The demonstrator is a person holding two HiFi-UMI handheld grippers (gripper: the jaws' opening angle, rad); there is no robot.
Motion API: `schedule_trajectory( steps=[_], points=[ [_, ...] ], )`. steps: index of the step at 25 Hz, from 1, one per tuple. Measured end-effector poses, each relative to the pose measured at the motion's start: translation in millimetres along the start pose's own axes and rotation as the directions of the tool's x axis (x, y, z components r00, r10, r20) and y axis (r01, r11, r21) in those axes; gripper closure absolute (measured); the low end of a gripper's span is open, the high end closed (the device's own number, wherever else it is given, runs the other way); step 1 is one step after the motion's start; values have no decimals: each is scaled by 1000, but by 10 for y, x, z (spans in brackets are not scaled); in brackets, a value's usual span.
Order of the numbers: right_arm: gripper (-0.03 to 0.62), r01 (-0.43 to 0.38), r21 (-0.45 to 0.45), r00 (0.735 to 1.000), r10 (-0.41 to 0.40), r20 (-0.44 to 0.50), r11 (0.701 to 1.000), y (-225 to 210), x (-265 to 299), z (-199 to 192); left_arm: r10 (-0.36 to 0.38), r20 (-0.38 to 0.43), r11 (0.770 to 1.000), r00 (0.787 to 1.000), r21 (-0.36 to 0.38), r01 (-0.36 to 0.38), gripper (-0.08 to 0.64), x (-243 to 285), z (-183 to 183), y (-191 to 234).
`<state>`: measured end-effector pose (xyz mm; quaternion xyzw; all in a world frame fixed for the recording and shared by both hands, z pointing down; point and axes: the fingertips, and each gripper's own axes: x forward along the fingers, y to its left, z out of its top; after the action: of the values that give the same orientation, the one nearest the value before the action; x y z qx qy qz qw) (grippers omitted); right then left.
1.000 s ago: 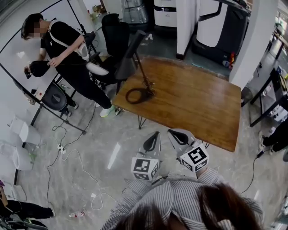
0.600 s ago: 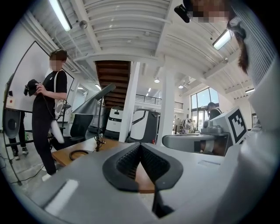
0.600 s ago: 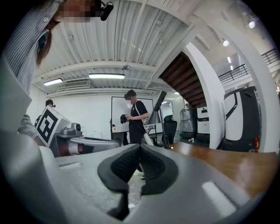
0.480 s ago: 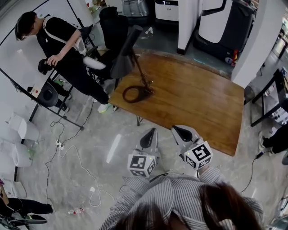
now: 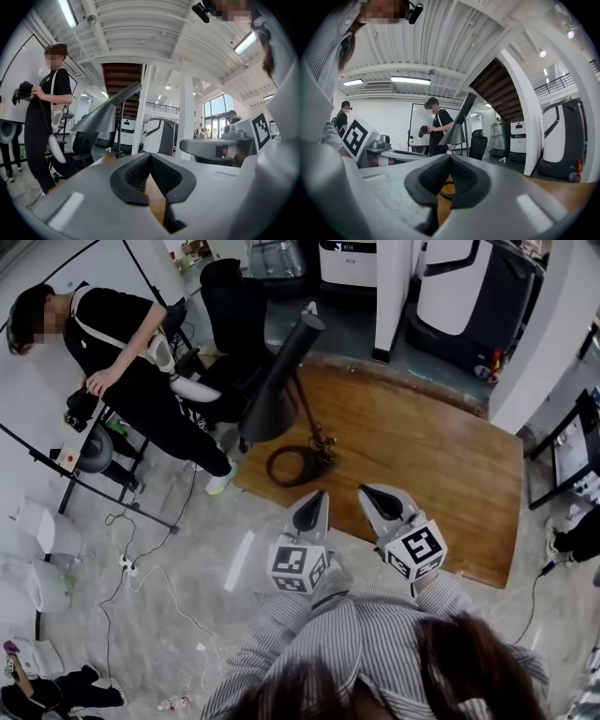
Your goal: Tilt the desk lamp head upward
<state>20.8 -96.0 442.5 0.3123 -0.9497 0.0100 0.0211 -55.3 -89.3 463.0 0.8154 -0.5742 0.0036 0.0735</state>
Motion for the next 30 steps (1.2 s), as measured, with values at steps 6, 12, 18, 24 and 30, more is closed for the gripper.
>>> schedule_trajectory(
  steps=[6,12,18,24,30],
  points=[
    [592,43,-72,999,-43,6,996,-221,575,112,-33,-15,999,999,36,33,560,458,49,421],
    [591,88,-288,995,-99,-24,954,-373,891,341,-36,-20,999,999,27,37,557,881,58,671],
    [591,59,-477,995,-89,-42,877,-508,1127,632,-8,-16,1000,1000,6,8,548,1257,83,831],
    [575,51,-594,997,-73,-13,803,-541,1274,910,69,2,997,998,-21,-69,474,1473,107,966],
    [540,44,-800,992,-121,-37,599,-662,1352,1259,115,14,993,993,-16,-115,451,1521,80,1063]
  ],
)
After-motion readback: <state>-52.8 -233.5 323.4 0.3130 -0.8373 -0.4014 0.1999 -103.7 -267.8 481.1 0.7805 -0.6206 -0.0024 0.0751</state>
